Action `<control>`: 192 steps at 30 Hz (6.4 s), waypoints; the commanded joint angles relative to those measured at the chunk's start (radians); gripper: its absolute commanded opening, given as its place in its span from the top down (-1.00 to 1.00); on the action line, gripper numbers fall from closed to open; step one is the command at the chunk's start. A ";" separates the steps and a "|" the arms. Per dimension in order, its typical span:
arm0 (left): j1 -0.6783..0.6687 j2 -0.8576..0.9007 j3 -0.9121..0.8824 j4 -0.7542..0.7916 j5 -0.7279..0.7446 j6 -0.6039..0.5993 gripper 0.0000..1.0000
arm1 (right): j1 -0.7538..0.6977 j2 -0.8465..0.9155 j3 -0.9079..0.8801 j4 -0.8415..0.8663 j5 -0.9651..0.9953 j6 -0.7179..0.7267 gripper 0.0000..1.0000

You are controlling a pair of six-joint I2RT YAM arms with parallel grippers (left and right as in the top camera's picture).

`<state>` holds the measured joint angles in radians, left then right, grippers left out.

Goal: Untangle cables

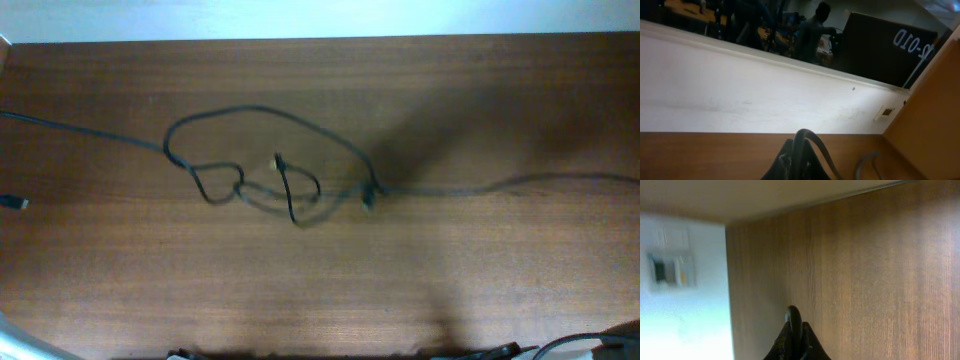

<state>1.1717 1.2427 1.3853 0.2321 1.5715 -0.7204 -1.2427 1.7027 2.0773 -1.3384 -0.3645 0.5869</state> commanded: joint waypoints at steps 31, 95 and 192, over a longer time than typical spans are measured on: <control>-0.840 -0.020 0.006 0.017 -0.064 0.018 1.00 | 1.239 -0.124 0.002 -0.095 0.555 -0.326 -0.14; -0.652 -0.020 0.006 -0.006 0.002 0.018 1.00 | 1.801 0.509 -0.228 0.156 0.504 1.106 -0.63; -0.148 -0.045 0.006 -0.040 0.001 0.025 1.00 | 1.195 0.139 0.151 0.242 0.660 -0.391 0.92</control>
<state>1.0538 1.2118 1.3853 0.1905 1.5715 -0.7036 -0.0540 1.8675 2.0747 -1.1526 0.2687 0.4107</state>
